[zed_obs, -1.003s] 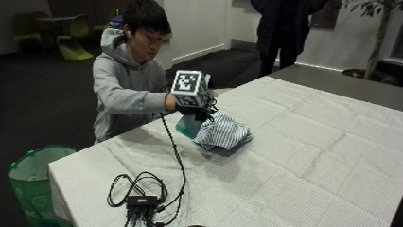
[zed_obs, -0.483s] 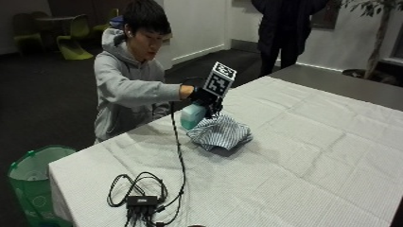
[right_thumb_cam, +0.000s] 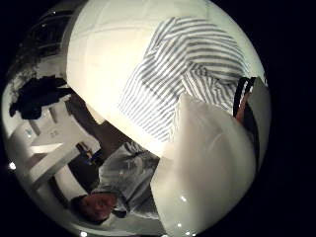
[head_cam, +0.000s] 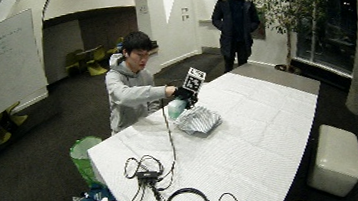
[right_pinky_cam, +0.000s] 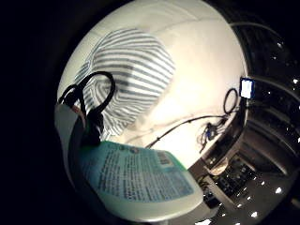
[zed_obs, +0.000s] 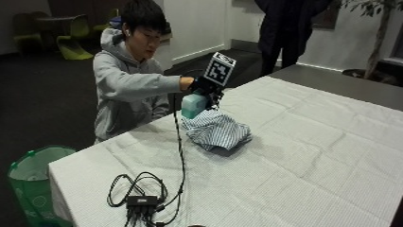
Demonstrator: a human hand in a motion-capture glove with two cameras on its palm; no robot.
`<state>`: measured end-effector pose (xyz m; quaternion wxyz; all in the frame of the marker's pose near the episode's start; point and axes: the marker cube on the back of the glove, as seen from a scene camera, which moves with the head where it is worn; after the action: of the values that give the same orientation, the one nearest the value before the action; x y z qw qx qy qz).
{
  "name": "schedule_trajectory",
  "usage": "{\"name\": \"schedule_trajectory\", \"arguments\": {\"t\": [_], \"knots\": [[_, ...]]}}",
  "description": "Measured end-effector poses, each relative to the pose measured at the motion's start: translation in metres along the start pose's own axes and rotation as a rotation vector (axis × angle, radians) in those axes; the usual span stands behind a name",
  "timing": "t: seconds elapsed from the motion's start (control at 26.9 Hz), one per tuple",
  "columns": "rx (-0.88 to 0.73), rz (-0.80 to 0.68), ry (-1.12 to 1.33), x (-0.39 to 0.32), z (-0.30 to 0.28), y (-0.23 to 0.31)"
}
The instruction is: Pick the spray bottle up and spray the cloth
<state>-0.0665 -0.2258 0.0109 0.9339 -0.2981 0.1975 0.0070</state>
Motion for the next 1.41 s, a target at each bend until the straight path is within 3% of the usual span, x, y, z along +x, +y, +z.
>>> {"name": "schedule_trajectory", "arguments": {"t": [0.22, 0.45, 0.59, 0.74, 1.0, 1.08, 1.26, 1.41], "knots": [[0.015, 0.006, 0.005, -0.009, -0.014, 0.006], [-0.042, 0.003, 0.089, -0.009, 0.025, -0.01], [-0.025, -0.059, -0.063, -0.029, 0.041, -0.014], [0.098, -0.166, -0.197, -0.055, 0.023, -0.003], [0.589, -0.452, -0.8, -0.116, -0.047, 0.019], [0.667, -0.539, -1.001, -0.133, -0.052, 0.017], [0.573, -0.731, -1.202, -0.168, -0.016, -0.004], [0.586, -0.736, -1.222, -0.205, 0.011, -0.043]]}}
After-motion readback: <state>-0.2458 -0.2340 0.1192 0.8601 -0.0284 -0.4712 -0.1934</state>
